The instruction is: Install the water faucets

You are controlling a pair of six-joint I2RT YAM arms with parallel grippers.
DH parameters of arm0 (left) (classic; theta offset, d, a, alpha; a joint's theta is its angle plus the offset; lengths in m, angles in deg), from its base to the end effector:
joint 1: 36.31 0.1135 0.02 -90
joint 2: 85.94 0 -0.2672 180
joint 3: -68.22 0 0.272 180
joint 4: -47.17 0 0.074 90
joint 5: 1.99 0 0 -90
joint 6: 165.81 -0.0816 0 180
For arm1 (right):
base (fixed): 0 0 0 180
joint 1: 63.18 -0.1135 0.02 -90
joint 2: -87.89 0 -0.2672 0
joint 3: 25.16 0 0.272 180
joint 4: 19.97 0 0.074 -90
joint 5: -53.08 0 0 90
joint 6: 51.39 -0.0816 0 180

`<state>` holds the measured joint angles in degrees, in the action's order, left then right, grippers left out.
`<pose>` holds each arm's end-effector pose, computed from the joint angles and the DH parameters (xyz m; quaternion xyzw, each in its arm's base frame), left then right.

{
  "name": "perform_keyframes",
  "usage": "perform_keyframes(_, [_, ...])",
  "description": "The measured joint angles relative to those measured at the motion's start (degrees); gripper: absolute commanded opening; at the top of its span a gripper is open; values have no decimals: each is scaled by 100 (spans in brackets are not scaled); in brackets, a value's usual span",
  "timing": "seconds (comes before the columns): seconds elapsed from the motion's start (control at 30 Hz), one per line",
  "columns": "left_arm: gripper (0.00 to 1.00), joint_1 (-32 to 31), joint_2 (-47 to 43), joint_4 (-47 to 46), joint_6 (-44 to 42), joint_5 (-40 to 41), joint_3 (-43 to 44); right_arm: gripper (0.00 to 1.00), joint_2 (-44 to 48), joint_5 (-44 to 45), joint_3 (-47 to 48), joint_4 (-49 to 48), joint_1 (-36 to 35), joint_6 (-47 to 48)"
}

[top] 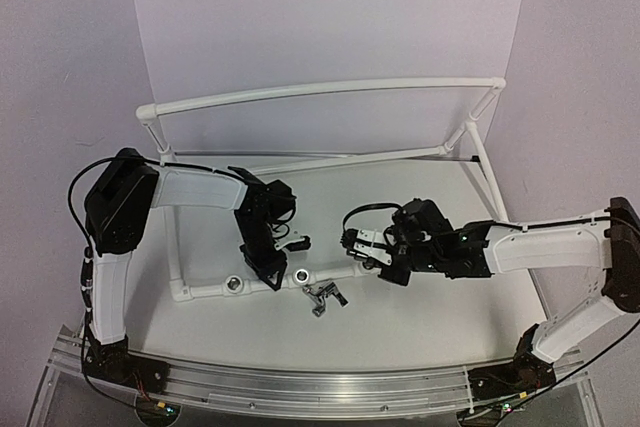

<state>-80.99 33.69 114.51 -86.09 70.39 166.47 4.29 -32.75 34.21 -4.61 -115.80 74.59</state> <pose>0.2733 -0.3050 0.0949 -0.4575 -0.8759 0.1496 0.0347 0.2221 0.2809 0.1684 -0.6204 0.6579 0.0290 0.4259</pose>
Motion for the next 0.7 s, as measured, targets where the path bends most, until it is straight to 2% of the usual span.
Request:
perform_keyframes(0.17, [0,26,15,-18,31,-105,3,0,25,26,-27,-24,0,-458])
perform_keyframes(0.57, [0,65,60,-20,133,-322,42,0,27,158,70,168,21,-2581])
perform_keyframes(0.7, [0,65,62,-36,147,-348,42,9,25,195,138,312,24,-3132])
